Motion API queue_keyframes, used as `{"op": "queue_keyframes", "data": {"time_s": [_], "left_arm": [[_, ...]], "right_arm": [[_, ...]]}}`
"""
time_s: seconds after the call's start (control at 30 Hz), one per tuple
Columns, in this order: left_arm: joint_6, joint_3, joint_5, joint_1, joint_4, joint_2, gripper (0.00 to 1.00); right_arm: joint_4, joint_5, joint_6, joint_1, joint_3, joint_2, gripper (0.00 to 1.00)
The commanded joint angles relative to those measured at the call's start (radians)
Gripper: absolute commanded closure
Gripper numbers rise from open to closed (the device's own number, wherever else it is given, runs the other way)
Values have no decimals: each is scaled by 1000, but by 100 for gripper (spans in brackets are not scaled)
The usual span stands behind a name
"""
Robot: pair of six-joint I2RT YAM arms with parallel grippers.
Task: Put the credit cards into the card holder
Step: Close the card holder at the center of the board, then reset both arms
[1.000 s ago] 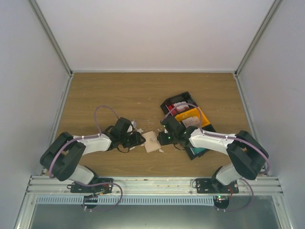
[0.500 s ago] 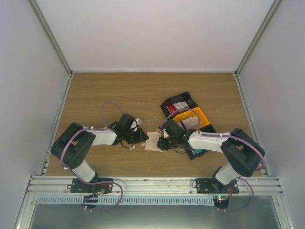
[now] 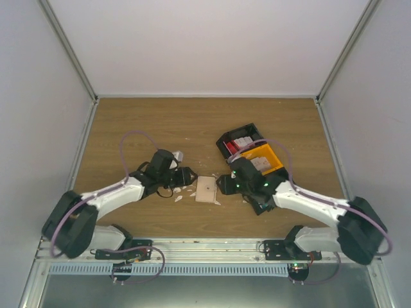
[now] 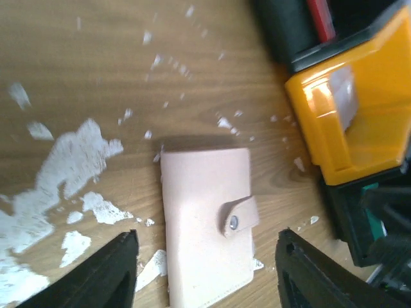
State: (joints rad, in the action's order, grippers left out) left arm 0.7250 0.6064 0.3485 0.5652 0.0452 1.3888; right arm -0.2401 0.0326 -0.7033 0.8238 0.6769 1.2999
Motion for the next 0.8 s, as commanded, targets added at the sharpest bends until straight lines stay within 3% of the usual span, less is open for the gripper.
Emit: {"op": "queue_keyframes", "data": {"time_s": [0.0,0.13,0.23,0.33,0.57,0.77], "left_arm": [[-34,49,-191,4,160,-220,34],[-72,85,-266,8,272,-446,20],[-125,137,-302,13,375,-601,3],[-151,208,-339,15,488,-704,1],[-234,353,-434,15,629,-878,1],[-301,368,-549,15,709,-991,1]], "right_arm": [[-176,-248,-5,-1,29,-180,47],[-302,-412,5,-1,47,-362,33],[-379,-502,22,-2,69,-505,15],[-411,-559,63,-1,100,-648,2],[-483,-666,108,-1,179,-869,0],[-531,-718,105,-2,212,-963,1]]}}
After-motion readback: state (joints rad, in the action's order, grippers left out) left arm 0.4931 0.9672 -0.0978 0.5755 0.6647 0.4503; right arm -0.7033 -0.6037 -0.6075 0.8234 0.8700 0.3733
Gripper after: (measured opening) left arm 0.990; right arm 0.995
